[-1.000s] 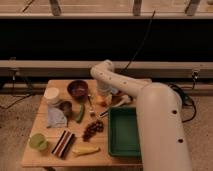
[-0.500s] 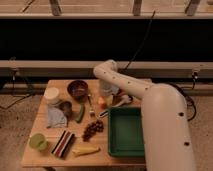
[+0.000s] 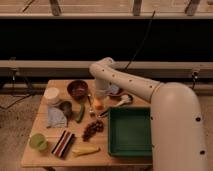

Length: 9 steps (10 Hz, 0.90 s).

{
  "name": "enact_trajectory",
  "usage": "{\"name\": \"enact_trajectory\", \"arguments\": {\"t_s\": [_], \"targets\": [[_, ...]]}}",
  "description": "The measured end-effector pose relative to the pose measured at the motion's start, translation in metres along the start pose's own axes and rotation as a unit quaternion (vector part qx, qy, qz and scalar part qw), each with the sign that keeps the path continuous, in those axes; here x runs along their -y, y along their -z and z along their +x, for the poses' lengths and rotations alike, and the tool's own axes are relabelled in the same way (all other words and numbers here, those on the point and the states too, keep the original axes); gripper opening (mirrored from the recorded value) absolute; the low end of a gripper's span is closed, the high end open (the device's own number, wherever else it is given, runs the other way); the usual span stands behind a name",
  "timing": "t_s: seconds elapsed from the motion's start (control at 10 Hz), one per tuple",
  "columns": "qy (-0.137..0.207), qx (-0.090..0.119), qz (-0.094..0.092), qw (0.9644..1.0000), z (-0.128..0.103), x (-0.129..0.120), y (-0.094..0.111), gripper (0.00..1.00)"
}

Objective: Place apple in metal cup

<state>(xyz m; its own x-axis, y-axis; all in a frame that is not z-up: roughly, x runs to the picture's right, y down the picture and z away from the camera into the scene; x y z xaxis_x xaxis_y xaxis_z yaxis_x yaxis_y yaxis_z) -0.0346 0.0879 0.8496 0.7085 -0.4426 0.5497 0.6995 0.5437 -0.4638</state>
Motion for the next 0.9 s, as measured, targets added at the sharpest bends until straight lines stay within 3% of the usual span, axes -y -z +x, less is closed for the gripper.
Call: {"name": "enact_trajectory", "arguments": {"t_s": [0.2, 0.6, 0.9], "targets": [[0.026, 0.004, 0.009, 0.9996, -0.033, 0.018, 0.018, 0.0], [0.068, 0.015, 0.02, 0.9973, -0.093, 0.051, 0.028, 0.0], [0.085, 0.025, 0.03, 0.9956, -0.116, 0.063, 0.034, 0.0]]}}
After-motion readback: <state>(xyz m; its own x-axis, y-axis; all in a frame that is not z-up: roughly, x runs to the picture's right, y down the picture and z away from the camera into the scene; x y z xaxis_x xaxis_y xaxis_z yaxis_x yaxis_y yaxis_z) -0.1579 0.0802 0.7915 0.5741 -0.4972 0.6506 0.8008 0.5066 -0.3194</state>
